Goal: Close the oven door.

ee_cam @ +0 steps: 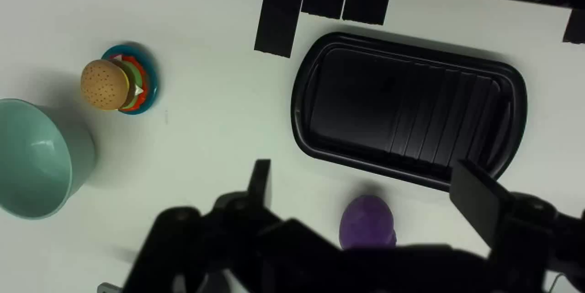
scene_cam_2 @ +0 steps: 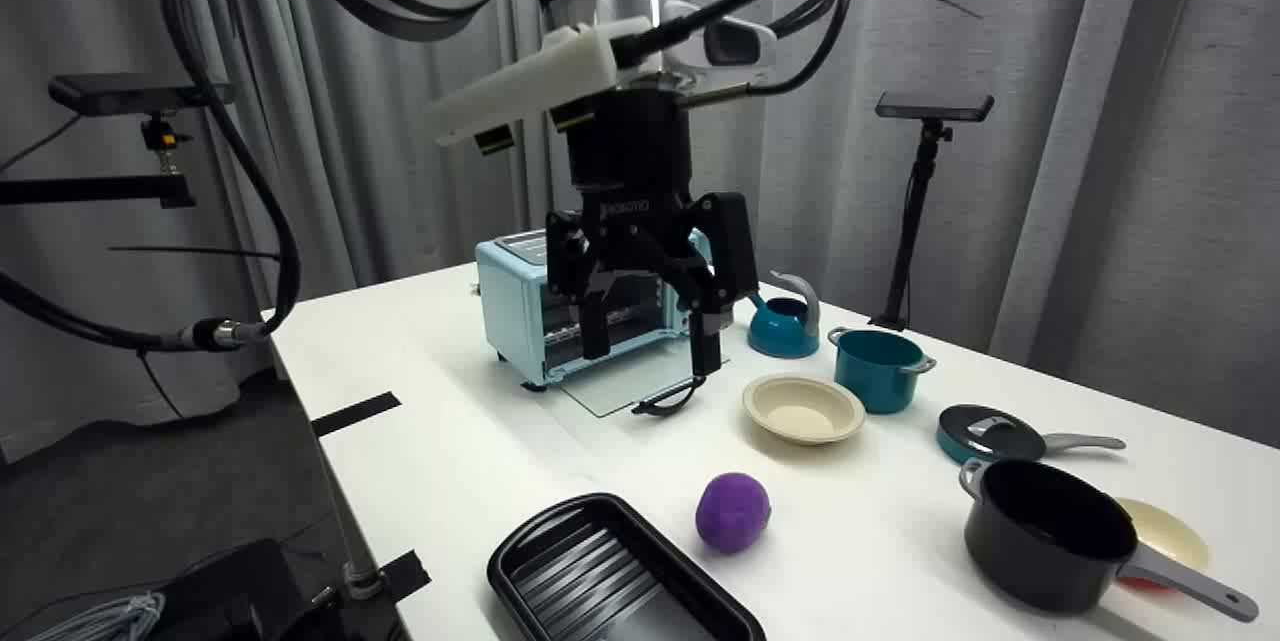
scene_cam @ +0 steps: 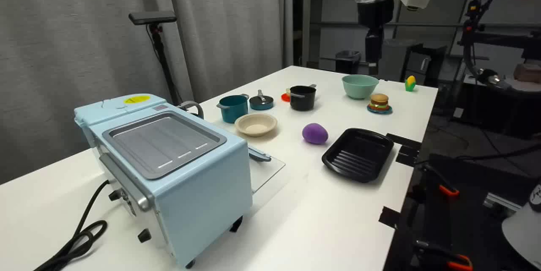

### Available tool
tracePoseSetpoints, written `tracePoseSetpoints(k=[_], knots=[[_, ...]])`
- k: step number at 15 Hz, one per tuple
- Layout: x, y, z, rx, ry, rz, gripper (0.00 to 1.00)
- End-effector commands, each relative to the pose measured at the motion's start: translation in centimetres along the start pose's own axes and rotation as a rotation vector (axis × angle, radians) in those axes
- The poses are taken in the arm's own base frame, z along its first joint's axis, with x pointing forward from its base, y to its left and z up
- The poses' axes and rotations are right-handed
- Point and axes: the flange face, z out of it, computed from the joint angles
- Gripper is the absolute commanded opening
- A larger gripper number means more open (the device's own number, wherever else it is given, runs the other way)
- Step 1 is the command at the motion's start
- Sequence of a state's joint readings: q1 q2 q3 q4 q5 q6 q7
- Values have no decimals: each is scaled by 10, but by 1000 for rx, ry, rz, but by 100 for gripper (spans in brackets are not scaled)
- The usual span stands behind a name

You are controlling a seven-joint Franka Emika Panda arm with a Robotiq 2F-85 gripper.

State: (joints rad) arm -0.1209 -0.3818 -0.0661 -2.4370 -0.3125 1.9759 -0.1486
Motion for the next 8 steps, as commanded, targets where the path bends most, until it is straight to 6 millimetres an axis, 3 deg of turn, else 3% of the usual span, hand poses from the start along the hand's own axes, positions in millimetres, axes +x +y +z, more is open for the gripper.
tracePoseSetpoints(k=[1,8], knots=[[0,0,0,0,-1,0,100],[0,0,0,0,-1,0,100]])
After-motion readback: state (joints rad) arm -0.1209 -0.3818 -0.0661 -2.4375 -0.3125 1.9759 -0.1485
